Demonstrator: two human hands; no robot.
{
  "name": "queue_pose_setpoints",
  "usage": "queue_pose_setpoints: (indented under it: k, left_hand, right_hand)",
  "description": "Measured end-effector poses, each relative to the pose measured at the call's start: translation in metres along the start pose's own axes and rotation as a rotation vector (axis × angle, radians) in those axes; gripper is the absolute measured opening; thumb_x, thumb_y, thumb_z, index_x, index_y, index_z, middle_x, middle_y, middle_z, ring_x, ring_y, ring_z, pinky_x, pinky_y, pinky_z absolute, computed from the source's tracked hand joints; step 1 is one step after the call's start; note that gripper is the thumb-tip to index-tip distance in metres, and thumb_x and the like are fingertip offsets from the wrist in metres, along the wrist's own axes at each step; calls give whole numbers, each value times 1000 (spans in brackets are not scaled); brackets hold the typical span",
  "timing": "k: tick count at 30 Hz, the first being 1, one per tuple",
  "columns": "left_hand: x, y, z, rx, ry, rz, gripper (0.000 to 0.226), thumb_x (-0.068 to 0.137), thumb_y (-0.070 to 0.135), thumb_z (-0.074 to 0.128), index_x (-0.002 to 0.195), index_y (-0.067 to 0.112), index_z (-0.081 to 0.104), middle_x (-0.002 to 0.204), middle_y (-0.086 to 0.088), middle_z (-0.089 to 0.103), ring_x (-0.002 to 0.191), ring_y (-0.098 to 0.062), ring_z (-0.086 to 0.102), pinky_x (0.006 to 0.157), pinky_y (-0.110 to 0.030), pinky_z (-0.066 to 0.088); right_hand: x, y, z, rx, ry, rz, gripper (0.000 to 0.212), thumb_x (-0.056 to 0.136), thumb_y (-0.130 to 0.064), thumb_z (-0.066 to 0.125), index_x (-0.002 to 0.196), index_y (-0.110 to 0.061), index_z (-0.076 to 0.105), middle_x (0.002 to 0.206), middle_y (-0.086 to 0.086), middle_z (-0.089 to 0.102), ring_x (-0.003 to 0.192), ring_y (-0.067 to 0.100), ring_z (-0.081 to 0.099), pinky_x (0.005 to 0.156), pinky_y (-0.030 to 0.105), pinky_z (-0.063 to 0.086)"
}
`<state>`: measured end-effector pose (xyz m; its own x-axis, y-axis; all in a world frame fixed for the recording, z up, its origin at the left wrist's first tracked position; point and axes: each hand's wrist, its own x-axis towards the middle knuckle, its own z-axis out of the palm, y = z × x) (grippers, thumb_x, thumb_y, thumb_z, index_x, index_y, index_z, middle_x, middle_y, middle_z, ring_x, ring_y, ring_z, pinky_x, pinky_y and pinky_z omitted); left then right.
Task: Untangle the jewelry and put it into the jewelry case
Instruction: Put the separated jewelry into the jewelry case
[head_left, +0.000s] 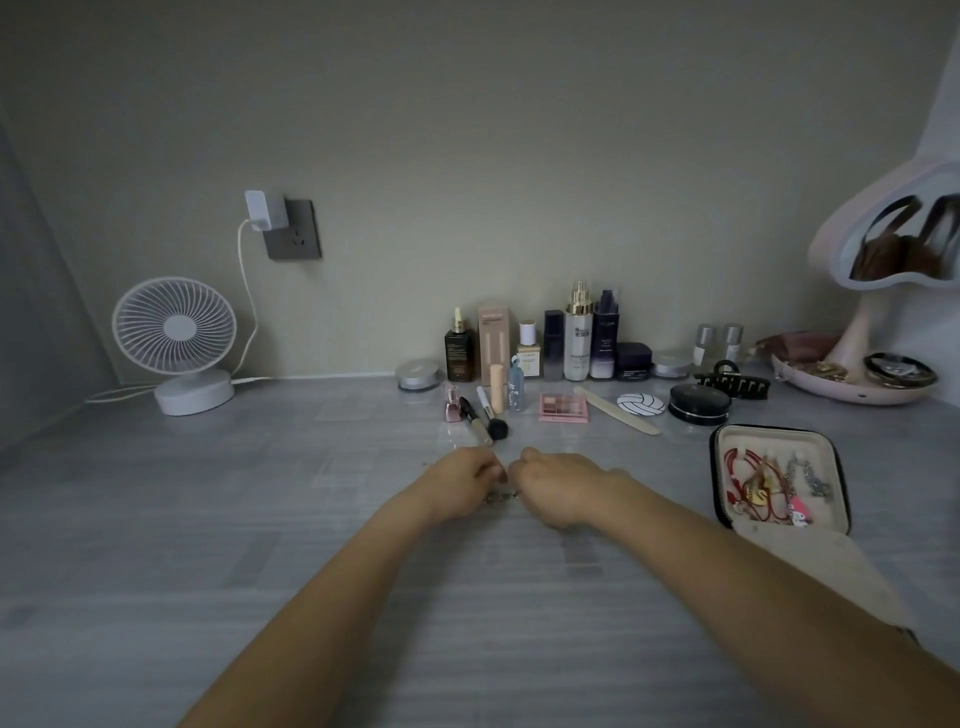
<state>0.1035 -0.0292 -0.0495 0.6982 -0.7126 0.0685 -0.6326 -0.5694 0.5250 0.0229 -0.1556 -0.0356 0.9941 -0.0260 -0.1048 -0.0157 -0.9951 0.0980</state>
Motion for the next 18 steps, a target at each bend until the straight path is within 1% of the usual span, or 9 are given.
queue_pose_setpoints:
  k: [2, 5, 7, 10, 12, 14, 15, 16, 18]
  left_hand:
    - [-1, -1, 3, 35, -23, 14, 27, 97, 18, 41, 112, 9, 62, 114, -6, 61, 103, -18, 55, 89, -26, 40]
    - [-3, -3, 16, 173, -74, 46, 27, 92, 28, 50, 116, 22, 59, 125, -4, 55, 117, -24, 49, 103, -41, 36]
    - [-5, 0, 20, 193, -49, 36, 26, 88, 32, 55, 113, 24, 59, 124, -3, 53, 118, -24, 46, 103, -39, 34]
    - [-6, 3, 22, 224, -17, 67, 20, 88, 31, 53, 101, 17, 59, 115, -6, 55, 112, -25, 48, 98, -34, 31]
    - [-8, 5, 22, 221, -15, 104, 19, 90, 28, 51, 99, 13, 57, 107, -6, 57, 108, -24, 51, 100, -34, 28]
    - [-9, 7, 22, 60, -5, 116, 6, 91, 21, 50, 93, 16, 53, 97, -4, 61, 97, -22, 56, 100, -35, 31]
    - [-10, 9, 20, -58, -9, 115, 5, 91, 16, 49, 87, 19, 50, 90, -5, 62, 88, -22, 58, 95, -35, 38]
    - [-11, 12, 18, -167, -15, 105, 14, 91, 11, 49, 81, 21, 47, 83, -5, 62, 79, -21, 58, 85, -33, 45]
    - [-13, 18, 13, -320, -51, 81, 21, 91, 5, 48, 79, 21, 46, 71, -3, 59, 65, -14, 55, 66, -25, 47]
  right_hand:
    - [-1, 1, 1, 21, -30, -1, 34, 93, -8, 39, 126, -11, 44, 122, 11, 42, 104, 31, 52, 71, 34, 37]
    - [-6, 7, 2, 179, -52, 25, 27, 96, -21, 38, 120, -12, 47, 121, 9, 43, 106, 29, 52, 81, 36, 40]
    - [-9, 14, 3, 275, -58, 34, 26, 96, -23, 38, 117, -13, 49, 121, 7, 44, 107, 26, 51, 87, 35, 40]
    - [-12, 24, 6, 415, -12, 32, 19, 96, -24, 40, 109, -15, 51, 119, 6, 48, 104, 20, 49, 92, 31, 40]
    - [-13, 27, 7, 488, -4, 33, 9, 96, -23, 42, 100, -20, 49, 108, 1, 49, 97, 16, 47, 86, 27, 39]
    - [-15, 28, 8, 563, -1, 48, 7, 96, -23, 43, 95, -21, 49, 94, -4, 49, 88, 14, 50, 79, 26, 40]
    - [-16, 28, 8, 618, 1, 59, 7, 96, -23, 44, 92, -22, 50, 86, -5, 51, 80, 13, 52, 75, 26, 42]
    - [-17, 28, 9, 683, 3, 65, 10, 96, -22, 44, 87, -22, 49, 77, -5, 52, 70, 11, 54, 68, 26, 44]
    - [-19, 26, 7, 803, 2, 61, 17, 95, -17, 46, 79, -21, 48, 63, 0, 51, 50, 5, 51, 52, 19, 41]
